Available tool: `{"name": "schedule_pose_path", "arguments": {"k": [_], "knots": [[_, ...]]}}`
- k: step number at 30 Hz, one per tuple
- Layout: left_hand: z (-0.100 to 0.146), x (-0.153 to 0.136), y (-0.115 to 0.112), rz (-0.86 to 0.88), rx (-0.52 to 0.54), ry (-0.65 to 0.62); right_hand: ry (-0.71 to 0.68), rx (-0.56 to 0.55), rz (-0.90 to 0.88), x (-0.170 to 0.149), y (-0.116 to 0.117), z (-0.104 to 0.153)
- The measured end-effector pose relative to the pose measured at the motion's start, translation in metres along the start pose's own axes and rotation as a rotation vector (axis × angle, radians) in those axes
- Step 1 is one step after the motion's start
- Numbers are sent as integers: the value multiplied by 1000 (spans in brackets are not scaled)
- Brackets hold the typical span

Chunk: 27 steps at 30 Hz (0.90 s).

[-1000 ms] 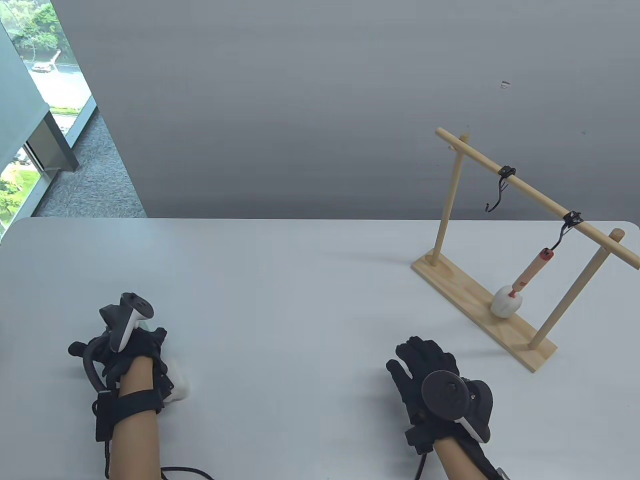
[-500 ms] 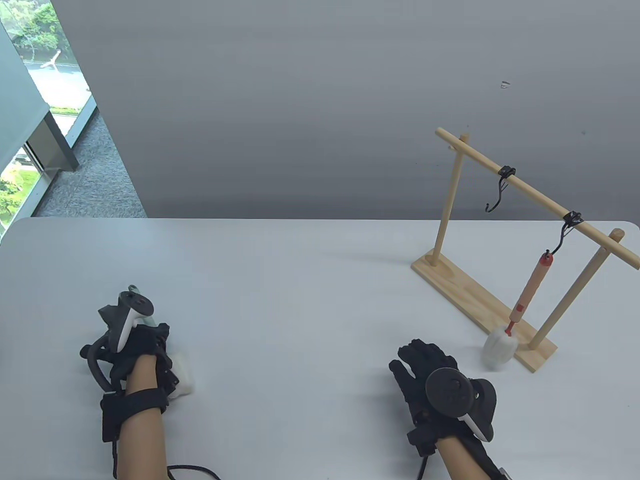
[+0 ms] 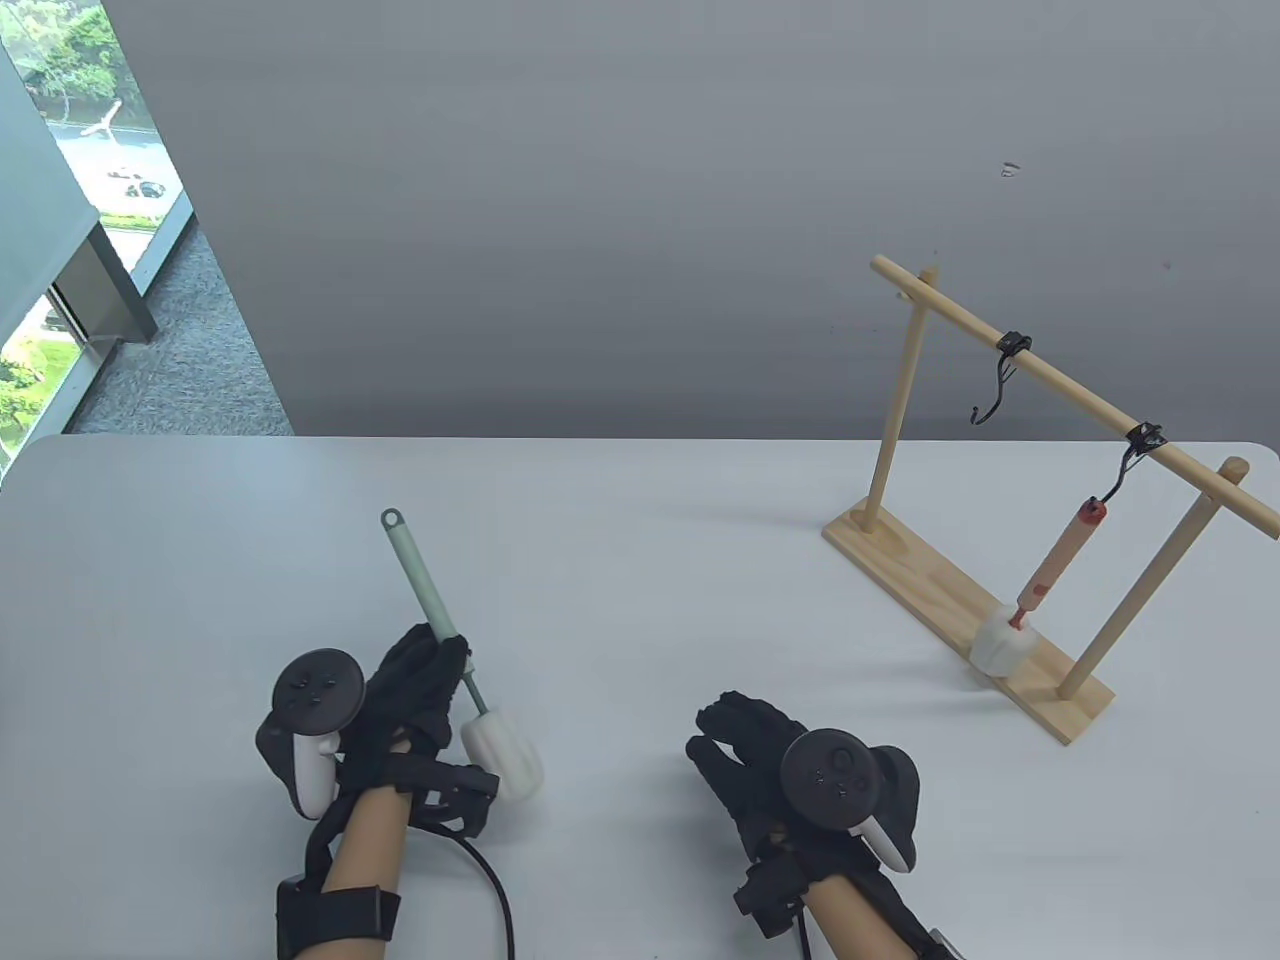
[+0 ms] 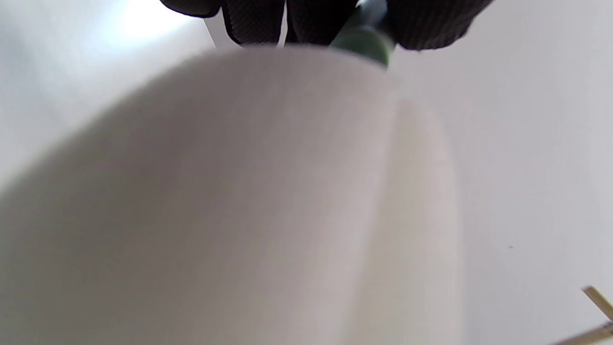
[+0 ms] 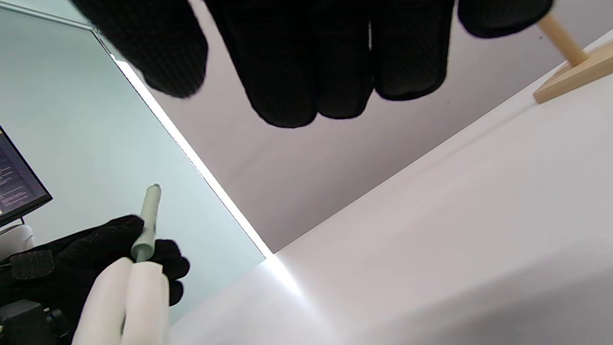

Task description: Hook cup brush handle onto s-hook

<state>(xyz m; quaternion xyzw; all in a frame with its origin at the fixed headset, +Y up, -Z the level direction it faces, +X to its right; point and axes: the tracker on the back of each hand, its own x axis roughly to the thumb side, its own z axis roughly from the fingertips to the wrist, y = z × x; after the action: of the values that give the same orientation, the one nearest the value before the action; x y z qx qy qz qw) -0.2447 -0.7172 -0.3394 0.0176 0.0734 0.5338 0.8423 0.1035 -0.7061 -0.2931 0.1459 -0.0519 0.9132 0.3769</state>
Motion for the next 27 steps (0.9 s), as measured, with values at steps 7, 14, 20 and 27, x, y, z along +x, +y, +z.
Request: {"name": "schedule_pose_path", "arguments": {"k": [7, 14, 20, 27], "knots": [[44, 48, -73, -100, -123, -178, -82, 71, -55, 10, 15, -3], [71, 77, -114, -261, -112, -310, -110, 72, -143, -1, 5, 2], [70, 63, -128, -144, -114, -280, -105, 79, -117, -7, 3, -1], [67, 49, -132, 27, -162, -216, -105, 60, -32, 1, 14, -7]]}}
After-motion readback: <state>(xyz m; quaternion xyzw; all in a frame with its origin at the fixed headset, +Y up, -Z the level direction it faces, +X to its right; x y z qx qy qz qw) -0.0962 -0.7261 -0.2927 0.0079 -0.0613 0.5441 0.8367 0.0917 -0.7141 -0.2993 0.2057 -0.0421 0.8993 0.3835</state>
